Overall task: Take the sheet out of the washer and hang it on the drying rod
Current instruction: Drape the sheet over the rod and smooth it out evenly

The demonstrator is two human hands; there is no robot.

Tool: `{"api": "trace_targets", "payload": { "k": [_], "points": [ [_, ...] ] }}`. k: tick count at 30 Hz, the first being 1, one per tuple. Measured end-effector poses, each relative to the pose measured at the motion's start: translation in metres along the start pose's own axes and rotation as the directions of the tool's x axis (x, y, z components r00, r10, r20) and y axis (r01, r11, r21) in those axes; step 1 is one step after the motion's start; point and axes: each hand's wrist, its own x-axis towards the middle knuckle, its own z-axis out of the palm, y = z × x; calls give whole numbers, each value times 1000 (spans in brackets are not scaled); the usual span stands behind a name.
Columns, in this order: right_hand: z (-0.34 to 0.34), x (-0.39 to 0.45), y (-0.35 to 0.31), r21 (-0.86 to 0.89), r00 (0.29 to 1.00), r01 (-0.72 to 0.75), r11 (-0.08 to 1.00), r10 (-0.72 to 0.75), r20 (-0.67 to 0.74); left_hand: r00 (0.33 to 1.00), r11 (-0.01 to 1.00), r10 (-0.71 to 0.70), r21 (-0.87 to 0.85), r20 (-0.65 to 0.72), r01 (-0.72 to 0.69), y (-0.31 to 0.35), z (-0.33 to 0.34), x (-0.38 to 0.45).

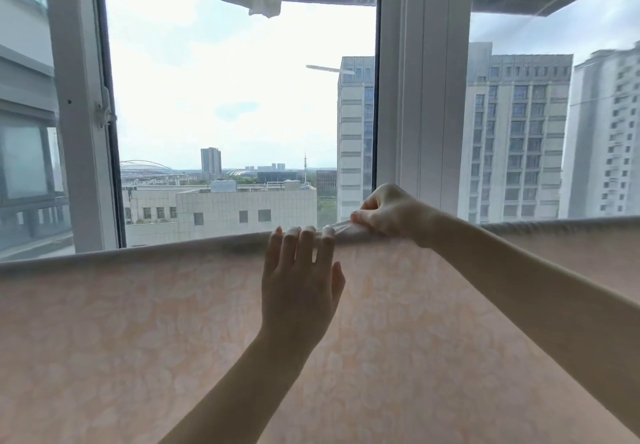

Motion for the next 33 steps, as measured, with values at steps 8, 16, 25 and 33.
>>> {"api": "trace_targets", "payload": {
  "k": [8, 16, 25, 33],
  "points": [
    [-7, -8, 17, 25, 991, 114, 993, -112, -80, 998, 999, 43, 22, 48, -45, 22, 5, 7],
    [-17, -15, 38, -98, 961, 258, 961, -266, -72, 997, 998, 26, 56, 67, -29, 21, 3, 6],
    [-39, -32, 75, -204, 891, 435, 877, -451, -38, 990, 992, -34, 125, 137, 17, 18, -4, 8],
    [-30, -26, 88, -238, 810, 495, 836, -543, -222, 986, 979, -10, 201, 165, -23, 20, -9, 10]
  ]
}}
